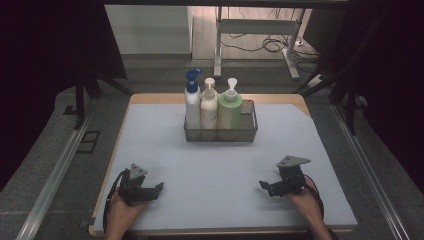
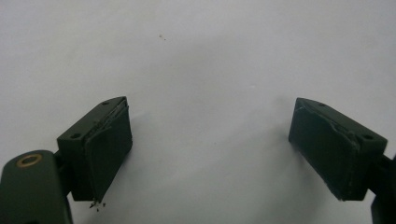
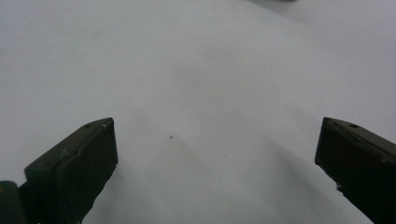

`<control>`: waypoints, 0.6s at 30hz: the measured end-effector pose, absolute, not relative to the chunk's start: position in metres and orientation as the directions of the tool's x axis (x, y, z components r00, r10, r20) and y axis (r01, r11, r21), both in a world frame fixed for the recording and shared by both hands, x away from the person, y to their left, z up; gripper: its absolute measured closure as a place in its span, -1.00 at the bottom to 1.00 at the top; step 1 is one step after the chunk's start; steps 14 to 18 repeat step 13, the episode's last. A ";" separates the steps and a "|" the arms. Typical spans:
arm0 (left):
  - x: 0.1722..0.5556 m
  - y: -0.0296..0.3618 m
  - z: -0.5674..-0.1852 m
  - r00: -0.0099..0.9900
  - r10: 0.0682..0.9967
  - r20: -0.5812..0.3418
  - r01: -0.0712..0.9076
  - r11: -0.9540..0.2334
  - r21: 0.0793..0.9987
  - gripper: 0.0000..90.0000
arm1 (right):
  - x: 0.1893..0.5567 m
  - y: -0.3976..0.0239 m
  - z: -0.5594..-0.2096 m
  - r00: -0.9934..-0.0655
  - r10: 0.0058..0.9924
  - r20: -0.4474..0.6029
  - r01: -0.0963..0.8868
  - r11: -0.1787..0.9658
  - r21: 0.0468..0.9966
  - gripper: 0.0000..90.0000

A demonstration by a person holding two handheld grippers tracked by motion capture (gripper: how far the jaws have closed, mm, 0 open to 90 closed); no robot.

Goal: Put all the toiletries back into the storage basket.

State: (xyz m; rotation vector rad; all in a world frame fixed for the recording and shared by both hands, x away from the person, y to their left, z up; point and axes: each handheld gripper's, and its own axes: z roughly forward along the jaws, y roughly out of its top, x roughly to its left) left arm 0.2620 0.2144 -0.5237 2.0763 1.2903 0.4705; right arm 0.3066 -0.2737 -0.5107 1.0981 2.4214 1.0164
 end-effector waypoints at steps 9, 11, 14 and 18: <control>0.262 0.215 -0.524 0.455 0.890 -0.029 0.660 -0.315 0.682 -0.70 | 0.305 -0.273 -0.522 -0.662 0.749 0.005 0.545 0.477 0.689 -1.00; 0.262 0.214 -0.524 0.455 0.890 -0.029 0.661 -0.315 0.682 -0.70 | 0.305 -0.273 -0.523 -0.660 0.751 0.004 0.545 0.476 0.690 -1.00; 0.262 0.214 -0.524 0.454 0.891 -0.029 0.661 -0.315 0.681 -0.70 | 0.305 -0.273 -0.523 -0.662 0.750 0.004 0.544 0.476 0.691 -1.00; 0.262 0.214 -0.524 0.454 0.891 -0.029 0.661 -0.315 0.681 -0.70 | 0.305 -0.273 -0.523 -0.662 0.750 0.004 0.544 0.476 0.691 -1.00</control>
